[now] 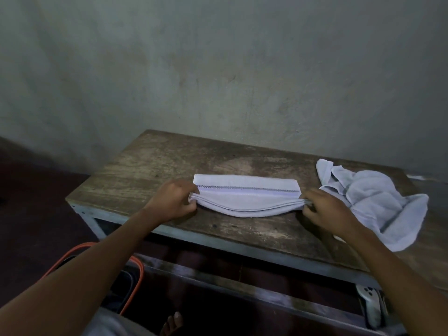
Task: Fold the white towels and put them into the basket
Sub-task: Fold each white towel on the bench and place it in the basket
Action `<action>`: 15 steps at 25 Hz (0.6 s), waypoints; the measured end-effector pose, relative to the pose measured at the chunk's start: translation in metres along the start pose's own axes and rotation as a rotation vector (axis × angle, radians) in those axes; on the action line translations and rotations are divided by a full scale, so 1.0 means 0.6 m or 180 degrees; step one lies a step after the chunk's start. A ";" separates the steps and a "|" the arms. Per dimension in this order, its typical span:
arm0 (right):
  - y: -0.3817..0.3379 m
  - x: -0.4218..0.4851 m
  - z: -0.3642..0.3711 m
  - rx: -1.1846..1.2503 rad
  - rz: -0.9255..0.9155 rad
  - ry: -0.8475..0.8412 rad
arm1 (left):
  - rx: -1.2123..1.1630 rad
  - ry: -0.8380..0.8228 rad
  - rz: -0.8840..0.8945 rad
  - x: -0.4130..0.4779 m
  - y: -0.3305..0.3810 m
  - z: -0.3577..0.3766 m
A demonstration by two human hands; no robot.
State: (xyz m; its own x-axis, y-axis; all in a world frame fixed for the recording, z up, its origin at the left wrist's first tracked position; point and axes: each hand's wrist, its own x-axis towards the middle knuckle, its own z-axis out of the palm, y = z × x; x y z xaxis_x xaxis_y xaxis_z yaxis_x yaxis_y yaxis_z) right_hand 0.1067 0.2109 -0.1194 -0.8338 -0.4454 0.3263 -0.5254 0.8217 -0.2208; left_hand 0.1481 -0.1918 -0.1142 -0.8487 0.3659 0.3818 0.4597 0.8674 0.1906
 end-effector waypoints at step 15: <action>-0.045 0.096 -0.320 0.0870 0.0646 -0.0343 | 0.0258 -0.0226 0.0717 0.109 0.091 -0.270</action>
State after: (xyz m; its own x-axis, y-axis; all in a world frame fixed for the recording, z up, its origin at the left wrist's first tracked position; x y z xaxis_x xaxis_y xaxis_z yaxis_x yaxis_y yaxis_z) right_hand 0.1053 0.2315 0.0816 -0.9312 -0.3298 0.1550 -0.3611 0.7783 -0.5136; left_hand 0.1599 -0.1752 0.0676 -0.7447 0.5735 0.3415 0.6194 0.7844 0.0335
